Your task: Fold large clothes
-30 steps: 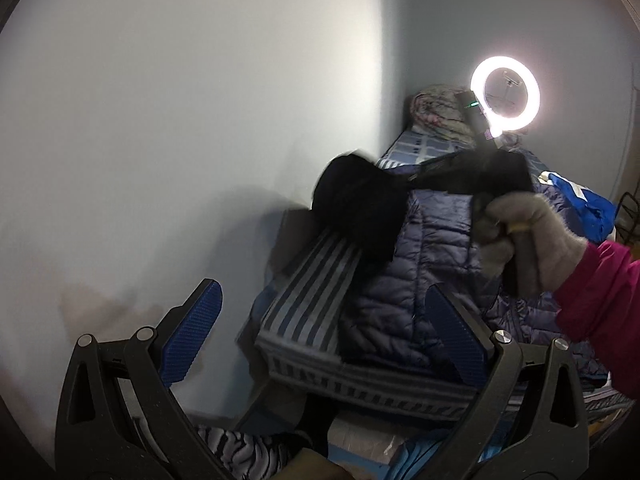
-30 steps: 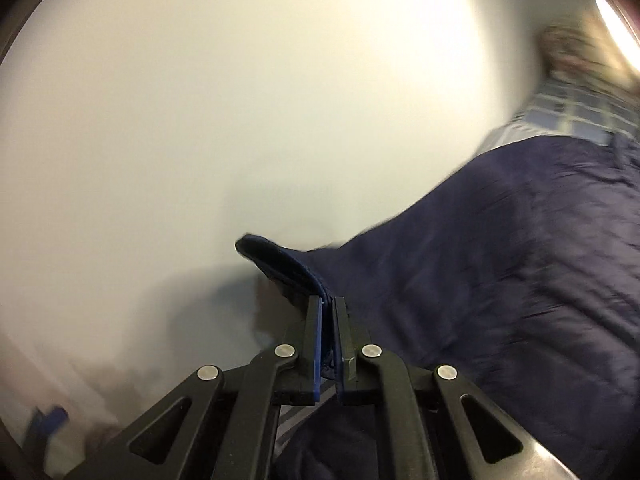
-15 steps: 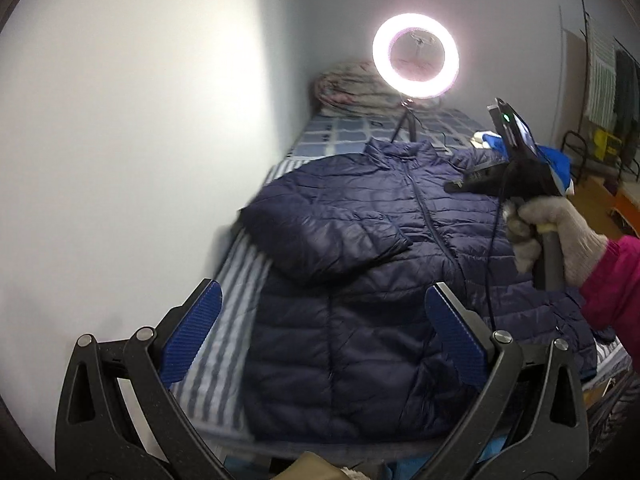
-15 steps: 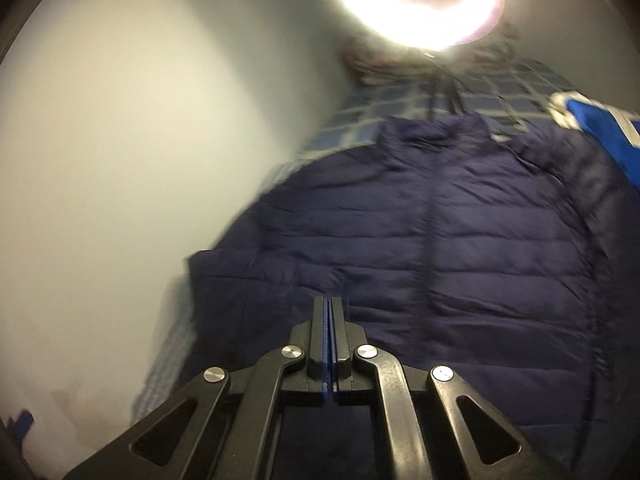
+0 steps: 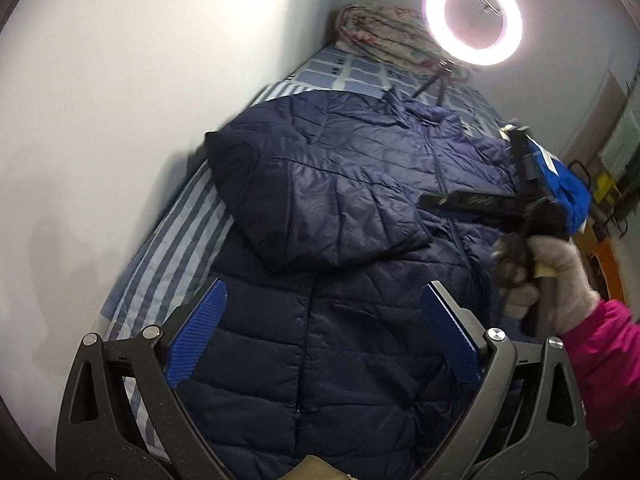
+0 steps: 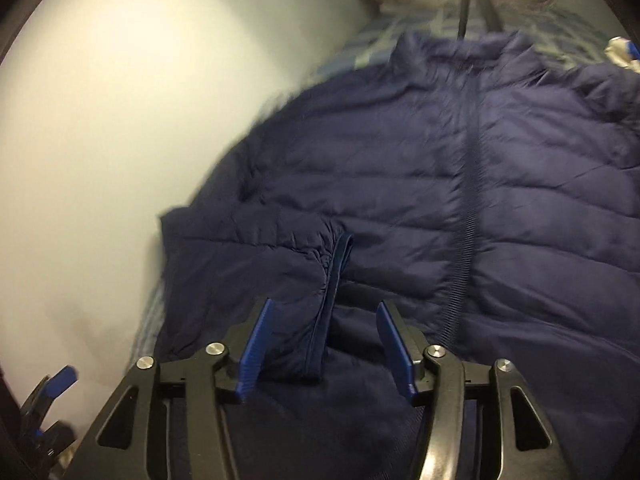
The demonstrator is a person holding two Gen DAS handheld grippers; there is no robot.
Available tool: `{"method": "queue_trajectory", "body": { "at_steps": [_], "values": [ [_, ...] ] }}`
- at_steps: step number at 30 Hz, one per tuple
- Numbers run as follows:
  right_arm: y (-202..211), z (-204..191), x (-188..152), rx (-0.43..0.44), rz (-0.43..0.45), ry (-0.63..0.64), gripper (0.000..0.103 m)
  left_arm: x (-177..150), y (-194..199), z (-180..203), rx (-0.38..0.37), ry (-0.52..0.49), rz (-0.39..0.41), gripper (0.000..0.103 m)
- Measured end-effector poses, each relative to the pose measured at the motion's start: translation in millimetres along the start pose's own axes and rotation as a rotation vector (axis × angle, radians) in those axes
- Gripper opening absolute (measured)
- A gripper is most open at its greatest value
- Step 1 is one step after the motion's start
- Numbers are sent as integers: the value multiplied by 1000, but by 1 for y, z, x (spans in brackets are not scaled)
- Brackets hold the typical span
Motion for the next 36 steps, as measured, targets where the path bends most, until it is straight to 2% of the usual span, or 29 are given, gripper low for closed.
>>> {"method": "queue_trajectory", "body": {
  "at_steps": [4,5,6,7,8,10,16,19,22,25,28,32,35,36],
  "values": [
    [-49,-7,-1,-42,-75,-10,59,1,0,-11,30,19,3,99],
    [-55,-9,-2,-33,-76,-4,56,1,-1,-14,44,25,-5,99],
    [-58,-12,-2,-23,-75,7,46,1,-3,-16,56,30,-17,99],
    [-59,-15,-3,-9,-80,19,26,0,-5,-18,69,35,-32,99],
    [-60,-18,-3,-1,-87,30,12,0,-9,-19,78,34,-47,99],
    [-55,-22,-3,-4,-72,54,4,-2,-12,-17,85,20,-68,99],
    [1,-25,8,-3,78,100,2,-2,-2,8,112,-71,-23,99],
    [39,-3,19,-37,183,79,2,-1,1,17,110,-93,-7,99],
    [71,31,26,-167,286,72,2,1,0,24,111,-115,-6,99],
    [90,69,28,-340,363,70,2,4,-2,33,115,-139,-3,99],
    [96,106,31,-418,361,13,2,5,-2,39,107,-142,-2,99],
    [99,129,33,-406,355,-52,2,9,-3,47,109,-150,2,99],
    [96,131,41,-412,352,-51,2,12,-5,51,106,-153,3,99],
    [95,130,45,-390,334,-50,2,13,-6,53,107,-156,5,99]
  ]
}}
Point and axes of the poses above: each gripper's, at about its wrist camera, not at the fingertips, and y roughly against the way its jaws point, z to its right, x to its top, the point moved 2 cm from there along -y, roughly the way its jaws point, and after that the axes turned 13 degrees about -y, right-handed, at the moved point
